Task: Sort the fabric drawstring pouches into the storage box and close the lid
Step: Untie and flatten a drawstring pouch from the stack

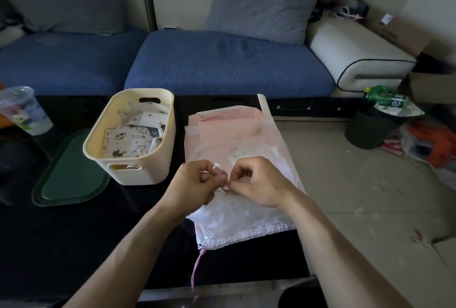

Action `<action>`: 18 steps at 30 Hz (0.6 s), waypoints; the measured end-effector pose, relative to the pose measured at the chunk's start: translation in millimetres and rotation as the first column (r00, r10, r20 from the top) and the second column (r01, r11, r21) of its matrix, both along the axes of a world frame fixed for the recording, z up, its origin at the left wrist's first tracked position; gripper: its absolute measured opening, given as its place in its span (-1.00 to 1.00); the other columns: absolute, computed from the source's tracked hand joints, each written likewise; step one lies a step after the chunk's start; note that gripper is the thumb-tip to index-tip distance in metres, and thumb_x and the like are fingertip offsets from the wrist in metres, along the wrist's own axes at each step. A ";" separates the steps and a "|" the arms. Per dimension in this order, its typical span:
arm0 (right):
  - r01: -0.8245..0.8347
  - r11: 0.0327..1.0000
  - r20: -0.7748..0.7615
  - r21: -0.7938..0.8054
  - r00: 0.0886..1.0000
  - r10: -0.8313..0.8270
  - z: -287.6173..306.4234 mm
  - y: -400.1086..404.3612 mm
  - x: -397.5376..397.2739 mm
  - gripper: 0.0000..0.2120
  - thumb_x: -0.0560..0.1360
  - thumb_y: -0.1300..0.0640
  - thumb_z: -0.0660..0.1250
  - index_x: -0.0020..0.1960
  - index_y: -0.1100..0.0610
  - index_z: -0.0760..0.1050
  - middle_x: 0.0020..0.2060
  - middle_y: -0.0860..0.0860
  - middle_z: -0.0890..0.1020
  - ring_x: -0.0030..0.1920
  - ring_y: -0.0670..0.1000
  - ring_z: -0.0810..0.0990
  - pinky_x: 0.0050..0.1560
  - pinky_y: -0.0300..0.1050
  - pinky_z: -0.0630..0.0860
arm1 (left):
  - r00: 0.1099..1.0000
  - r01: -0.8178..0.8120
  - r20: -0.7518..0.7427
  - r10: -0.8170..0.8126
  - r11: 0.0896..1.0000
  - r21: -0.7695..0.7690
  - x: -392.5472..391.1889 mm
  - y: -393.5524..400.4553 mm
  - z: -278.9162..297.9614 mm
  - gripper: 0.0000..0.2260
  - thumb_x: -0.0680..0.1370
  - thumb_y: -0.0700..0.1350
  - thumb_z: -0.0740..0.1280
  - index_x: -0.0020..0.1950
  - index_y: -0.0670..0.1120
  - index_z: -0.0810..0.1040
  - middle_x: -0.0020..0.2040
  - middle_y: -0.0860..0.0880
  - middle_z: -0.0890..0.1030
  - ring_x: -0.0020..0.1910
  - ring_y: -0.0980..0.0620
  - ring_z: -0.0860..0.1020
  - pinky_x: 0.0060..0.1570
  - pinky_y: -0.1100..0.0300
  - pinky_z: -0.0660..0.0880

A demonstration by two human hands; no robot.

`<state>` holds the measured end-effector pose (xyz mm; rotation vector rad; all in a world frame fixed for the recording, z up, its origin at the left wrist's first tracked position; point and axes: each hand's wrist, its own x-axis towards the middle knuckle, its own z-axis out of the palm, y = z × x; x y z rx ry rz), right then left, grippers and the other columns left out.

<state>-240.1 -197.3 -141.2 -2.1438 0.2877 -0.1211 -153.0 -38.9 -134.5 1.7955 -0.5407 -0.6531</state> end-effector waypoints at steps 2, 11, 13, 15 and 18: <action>0.002 0.998 0.034 -0.069 0.999 0.000 -0.6 -0.3 -1.8 -0.92 0.42 0.15 0.52 -0.21 0.05 0.63 -0.27 -0.13 0.67 -0.19 -0.20 0.60 -0.13 -0.40 0.44 | 0.992 -0.011 -0.124 0.009 1.000 -0.009 1.9 1.2 -1.8 -0.79 0.57 -0.25 0.38 -0.04 -0.44 0.52 -0.53 -0.02 0.47 -0.60 0.11 0.29 -0.53 0.35 0.28; 0.026 0.958 0.186 -0.285 0.982 0.029 4.1 7.8 -13.4 -0.79 0.33 -0.09 0.59 -0.08 -0.06 0.70 -0.04 -0.21 0.63 0.09 -0.15 0.50 0.21 0.07 0.44 | 0.921 -0.107 -0.380 0.080 0.993 -0.051 4.1 1.3 -4.5 -0.82 0.54 -0.14 0.41 -0.17 -0.23 0.56 -0.50 -0.11 0.48 -0.57 0.08 0.28 -0.58 0.34 0.17; 0.083 0.948 0.256 -0.308 0.967 -0.002 0.4 9.7 -11.6 -0.82 0.33 -0.04 0.61 -0.12 -0.01 0.73 -0.09 -0.20 0.65 0.03 -0.15 0.51 0.16 0.16 0.47 | 0.910 -0.089 -0.410 0.063 0.995 -0.044 4.4 2.4 -3.6 -0.78 0.53 -0.08 0.41 -0.16 -0.24 0.60 -0.47 -0.17 0.47 -0.56 0.06 0.28 -0.58 0.33 0.15; 0.103 0.941 0.273 -0.323 0.962 -0.012 0.1 9.4 -11.5 -0.88 0.36 -0.02 0.59 -0.18 0.01 0.73 -0.10 -0.21 0.66 0.03 -0.15 0.51 0.14 0.18 0.48 | 0.911 -0.085 -0.409 0.059 0.995 -0.046 2.6 2.3 -1.9 -0.71 0.55 -0.05 0.39 -0.08 -0.31 0.62 -0.43 -0.19 0.51 -0.59 0.08 0.33 -0.60 0.32 0.17; 0.043 0.953 0.153 -0.299 0.988 0.003 4.0 7.7 -17.0 -0.91 0.41 0.00 0.56 -0.23 -0.04 0.70 -0.01 -0.25 0.62 0.15 -0.18 0.45 0.26 0.14 0.41 | 0.958 -0.139 -0.255 0.134 0.990 -0.001 0.7 1.6 -0.7 -0.69 0.57 -0.03 0.40 -0.09 -0.31 0.62 -0.35 -0.12 0.65 -0.58 0.07 0.44 -0.56 0.28 0.23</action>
